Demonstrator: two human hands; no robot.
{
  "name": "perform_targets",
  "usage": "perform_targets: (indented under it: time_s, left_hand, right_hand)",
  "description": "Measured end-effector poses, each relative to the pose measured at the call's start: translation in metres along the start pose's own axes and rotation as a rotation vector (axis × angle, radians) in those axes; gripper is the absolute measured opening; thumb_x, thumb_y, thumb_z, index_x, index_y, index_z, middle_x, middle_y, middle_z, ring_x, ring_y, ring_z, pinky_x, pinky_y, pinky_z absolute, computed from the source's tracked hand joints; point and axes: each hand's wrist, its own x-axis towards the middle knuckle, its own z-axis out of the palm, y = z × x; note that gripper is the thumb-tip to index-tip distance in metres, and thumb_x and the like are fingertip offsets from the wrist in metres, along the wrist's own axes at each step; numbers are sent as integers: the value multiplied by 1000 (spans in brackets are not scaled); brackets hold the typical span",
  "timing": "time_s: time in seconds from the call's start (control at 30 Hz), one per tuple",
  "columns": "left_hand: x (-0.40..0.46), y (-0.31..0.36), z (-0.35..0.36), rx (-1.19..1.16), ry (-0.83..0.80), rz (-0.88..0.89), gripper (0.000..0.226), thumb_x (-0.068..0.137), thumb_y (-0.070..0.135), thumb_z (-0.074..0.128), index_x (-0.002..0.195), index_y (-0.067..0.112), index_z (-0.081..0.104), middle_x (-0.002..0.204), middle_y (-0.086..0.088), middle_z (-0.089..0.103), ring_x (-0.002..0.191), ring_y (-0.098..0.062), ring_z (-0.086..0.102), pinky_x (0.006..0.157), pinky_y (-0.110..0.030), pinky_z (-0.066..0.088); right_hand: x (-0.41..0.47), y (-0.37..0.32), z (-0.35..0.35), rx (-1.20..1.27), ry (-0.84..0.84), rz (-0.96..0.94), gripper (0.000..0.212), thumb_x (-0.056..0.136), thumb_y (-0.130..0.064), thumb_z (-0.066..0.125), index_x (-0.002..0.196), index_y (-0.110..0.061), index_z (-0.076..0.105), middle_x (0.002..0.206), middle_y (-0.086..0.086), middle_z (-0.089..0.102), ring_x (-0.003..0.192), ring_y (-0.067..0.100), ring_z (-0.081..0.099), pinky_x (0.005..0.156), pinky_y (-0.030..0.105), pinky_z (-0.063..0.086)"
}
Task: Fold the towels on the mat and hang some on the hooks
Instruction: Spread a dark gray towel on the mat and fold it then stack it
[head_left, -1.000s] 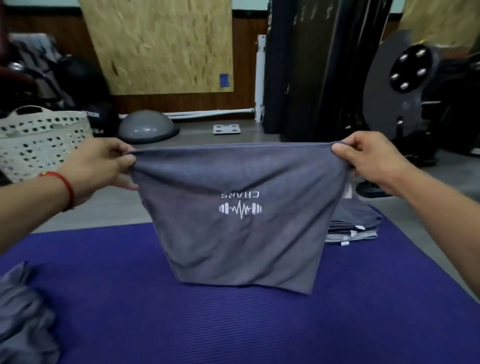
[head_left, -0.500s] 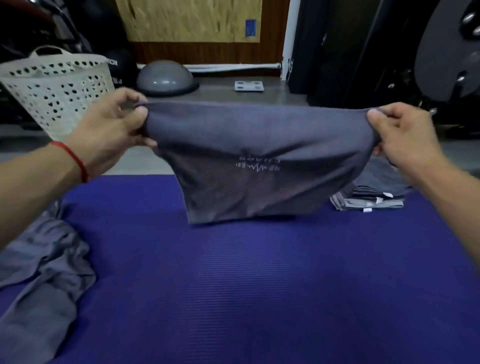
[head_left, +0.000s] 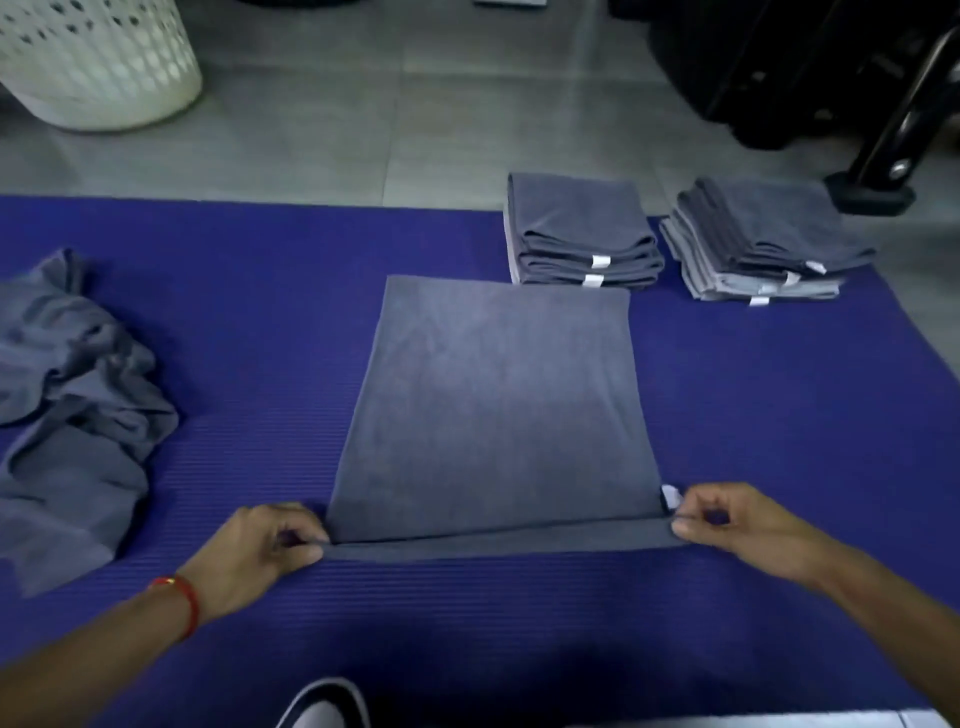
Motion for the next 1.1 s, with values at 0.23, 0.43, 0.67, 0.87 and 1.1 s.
perform_targets:
  time_s: [0.23,0.43,0.67,0.87,1.1]
  left_hand:
    - [-33,-2,12,241,-209,294,8,90,40,65,91,33,70,94,24,62,87,7,62,78,-8,43]
    - [-4,6,-4,318,-380,196,50,71,1,53,99,38,73,101,30,62,91,6,63,76,-4,41]
    - [169,52,-51,179,103,-137,34,92,11,63,126,11,66,116,-6,70,108,-22,66,99,-32,49]
    - [266,74,-52,-231,218,-377,17,96,29,64,87,14,65,93,-8,65,79,-19,63,63,-32,54]
    - [299,82,-62,-605,504,-358,29,83,45,74,88,16,72,86,0,68,81,-19,62,78,-35,53]
  right_hand:
    - [-34,50,39,-384,-208,-44,19,73,-52,84,74,-43,67,90,-13,66,86,8,63,77,20,48]
    - [-12,12,21,-483,-350,-4,37,91,-56,66,70,-26,69,70,-6,63,65,0,58,65,20,45]
    - [118,-36,-52,-314,409,131,16,100,-39,59,93,-27,66,86,-11,69,86,16,64,79,29,44]
    - [206,-40,-73,-76,569,344,31,102,-42,54,111,-12,54,109,10,58,102,31,60,94,43,49]
    - [238,-45,-71,325,781,241,27,95,-38,66,78,-17,61,82,2,64,79,19,58,75,35,49]
